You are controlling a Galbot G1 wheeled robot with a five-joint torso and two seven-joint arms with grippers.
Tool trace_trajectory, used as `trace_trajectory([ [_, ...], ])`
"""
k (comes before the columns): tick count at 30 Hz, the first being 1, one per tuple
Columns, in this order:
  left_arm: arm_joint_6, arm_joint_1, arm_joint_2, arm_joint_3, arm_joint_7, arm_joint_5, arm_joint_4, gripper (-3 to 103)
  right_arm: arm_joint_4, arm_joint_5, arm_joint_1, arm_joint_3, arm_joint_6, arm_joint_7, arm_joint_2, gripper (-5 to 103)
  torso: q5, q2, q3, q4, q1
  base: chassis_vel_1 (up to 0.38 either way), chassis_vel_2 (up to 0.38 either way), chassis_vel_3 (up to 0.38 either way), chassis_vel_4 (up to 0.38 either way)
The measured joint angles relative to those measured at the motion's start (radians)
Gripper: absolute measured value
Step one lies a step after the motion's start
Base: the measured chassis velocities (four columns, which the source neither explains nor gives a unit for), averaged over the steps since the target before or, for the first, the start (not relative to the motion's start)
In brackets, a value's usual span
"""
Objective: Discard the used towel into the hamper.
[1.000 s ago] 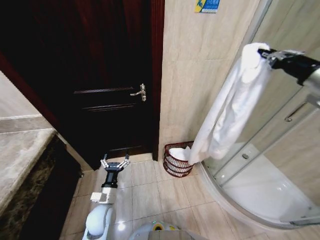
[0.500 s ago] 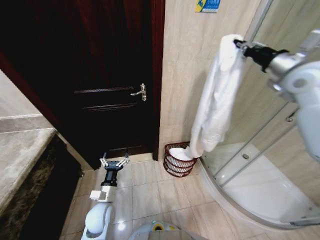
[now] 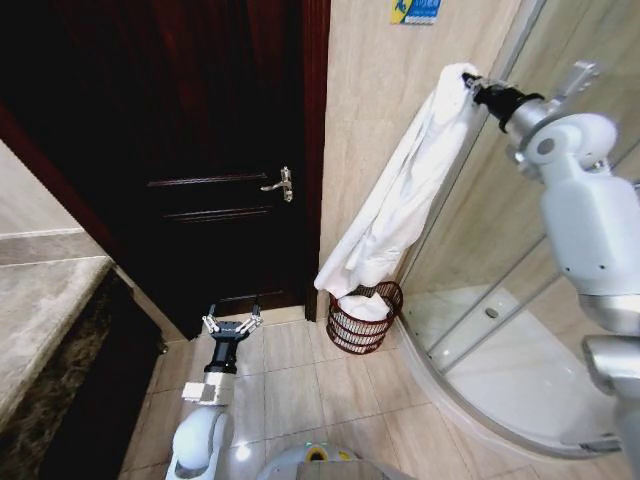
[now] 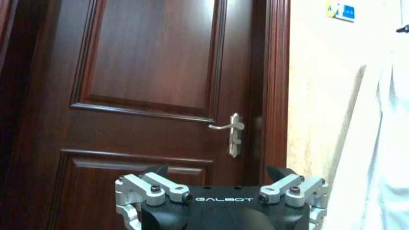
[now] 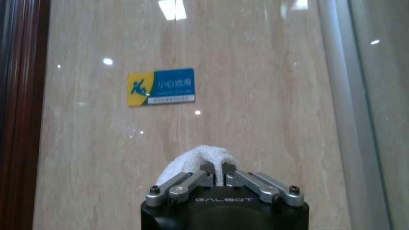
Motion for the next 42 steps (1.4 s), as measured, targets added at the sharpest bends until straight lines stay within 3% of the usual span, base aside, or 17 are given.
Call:
trace_trajectory([
  [8, -0.009, -0.006, 0.008, -0.014, 0.000, -0.015, 0.014, 100, 0.004, -0.053, -0.100, 0.039, 0.000, -0.014, 0.034, 5, 0.0006, 0.000, 0.000, -0.0002, 0.000, 0.000, 0.000, 0.000, 0.000],
  [16, -0.014, -0.020, 0.015, -0.011, 0.000, -0.017, 0.028, 100, -0.042, -0.153, -0.226, 0.086, 0.078, -0.044, 0.125, 5, 0.0010, -0.001, 0.000, -0.0003, 0.000, 0.000, 0.000, 0.000, 0.000],
  [23, -0.010, -0.016, 0.015, -0.009, 0.000, -0.016, 0.023, 100, -0.024, -0.152, -0.180, 0.070, 0.084, -0.027, 0.154, 5, 0.0006, -0.001, 0.000, -0.0001, 0.000, 0.000, 0.000, 0.000, 0.000],
  [28, -0.005, -0.010, 0.016, -0.010, 0.001, -0.016, 0.013, 100, 0.038, -0.139, -0.082, 0.037, 0.019, 0.035, 0.139, 5, 0.0007, -0.001, 0.000, 0.0003, 0.000, 0.000, 0.000, 0.000, 0.000],
  [42, 0.021, -0.002, 0.033, -0.002, 0.004, -0.007, 0.003, 100, 0.134, -0.095, 0.100, 0.026, -0.070, 0.075, 0.031, 5, 0.0005, -0.001, 0.000, -0.0004, -0.001, 0.000, 0.000, 0.000, 0.000],
])
